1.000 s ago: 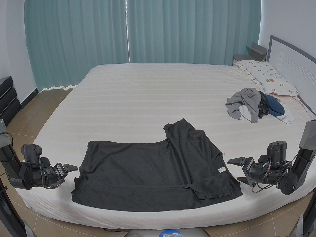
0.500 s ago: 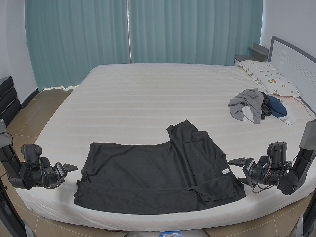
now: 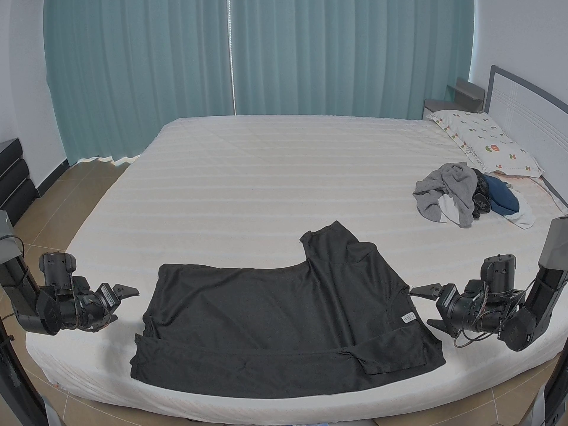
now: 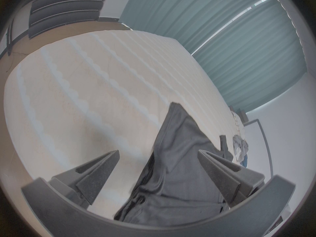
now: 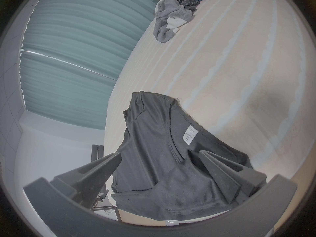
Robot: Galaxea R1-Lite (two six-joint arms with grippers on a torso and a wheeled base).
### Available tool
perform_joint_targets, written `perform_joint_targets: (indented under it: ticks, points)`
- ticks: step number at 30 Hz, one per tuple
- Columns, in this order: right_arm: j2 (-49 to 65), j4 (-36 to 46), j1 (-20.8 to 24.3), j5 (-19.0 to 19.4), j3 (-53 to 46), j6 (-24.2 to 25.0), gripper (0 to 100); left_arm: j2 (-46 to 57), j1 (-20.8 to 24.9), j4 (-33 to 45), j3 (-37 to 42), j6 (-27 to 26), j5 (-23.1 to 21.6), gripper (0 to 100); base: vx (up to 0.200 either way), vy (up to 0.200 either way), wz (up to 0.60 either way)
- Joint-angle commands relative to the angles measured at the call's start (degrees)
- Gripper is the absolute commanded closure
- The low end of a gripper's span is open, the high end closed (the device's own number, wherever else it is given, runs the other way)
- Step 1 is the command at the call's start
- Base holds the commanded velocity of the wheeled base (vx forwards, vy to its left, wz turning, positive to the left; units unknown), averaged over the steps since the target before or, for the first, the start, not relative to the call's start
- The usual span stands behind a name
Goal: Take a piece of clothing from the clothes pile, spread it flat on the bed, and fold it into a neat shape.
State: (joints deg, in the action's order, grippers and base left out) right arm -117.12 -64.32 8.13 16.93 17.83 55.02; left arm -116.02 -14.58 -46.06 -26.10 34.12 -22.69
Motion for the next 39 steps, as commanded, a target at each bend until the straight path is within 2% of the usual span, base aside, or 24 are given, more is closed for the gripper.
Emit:
perform_joint_targets:
  ticks: [1, 4, 9, 10, 12, 14, 17, 22, 27, 37, 38, 39]
  points:
    - [0.1, 0.0, 0.1, 0.0, 0.0, 0.0, 0, 0.1, 0.3, 0.0, -1.8, 0.7, 0.0, 0, 0.000, 0.000, 0.00]
    - [0.3, 0.0, 0.0, 0.0, -0.1, 0.0, 0, -0.1, 0.8, 0.1, -3.6, 0.7, 0.0, 0, 0.000, 0.000, 0.00]
    - [0.1, 0.0, 0.0, 0.0, -0.3, 0.0, 0, -3.3, 2.3, 0.7, -10.9, 0.7, 0.3, 0, 0.000, 0.000, 0.00]
    - [0.0, 0.0, 0.0, 0.0, -0.3, 0.0, 0, -5.9, 2.8, 0.8, -14.6, 0.8, 0.2, 0, 0.000, 0.000, 0.00]
    - [0.0, 0.0, 0.0, -0.1, -0.3, 0.0, 0, -7.1, 3.2, 0.8, -16.0, 0.8, 0.2, 0, 0.000, 0.000, 0.00]
    - [-0.2, 0.0, 0.0, -0.1, -0.4, 0.0, 0, -13.3, 6.1, 0.7, -21.8, 1.1, 0.3, 0, 0.000, 0.000, 0.00]
    - [-0.3, 0.0, 0.1, 0.0, -0.5, -0.1, 0, -17.7, 7.7, 0.9, -27.3, 2.4, 0.3, 0, 0.000, 0.000, 0.00]
    - [-0.3, 0.0, 0.1, 0.2, -0.5, 0.0, 0, -23.9, 9.7, 3.3, -37.8, 2.7, 4.1, 0, 0.000, 0.000, 0.00]
    - [-0.4, 0.1, 0.2, 0.2, -0.5, 0.0, 0, -25.9, 10.3, 4.4, -40.4, 2.7, 4.9, 0, 0.000, 0.000, 0.00]
    - [-0.4, 0.0, 1.0, 0.1, -0.5, 0.0, 0, -26.1, 10.4, 4.7, -40.3, 2.7, 5.3, 0, 0.000, 0.000, 0.00]
    - [-0.4, 0.0, 0.9, 0.1, -0.5, 0.0, 0, -26.0, 10.4, 4.7, -40.2, 2.7, 5.3, 100, 0.000, 0.000, 0.00]
    - [-0.5, 0.0, 0.9, 0.1, -0.5, 0.0, 0, -25.9, 10.4, 4.7, -40.1, 2.8, 5.3, 100, 0.000, 0.000, 0.00]
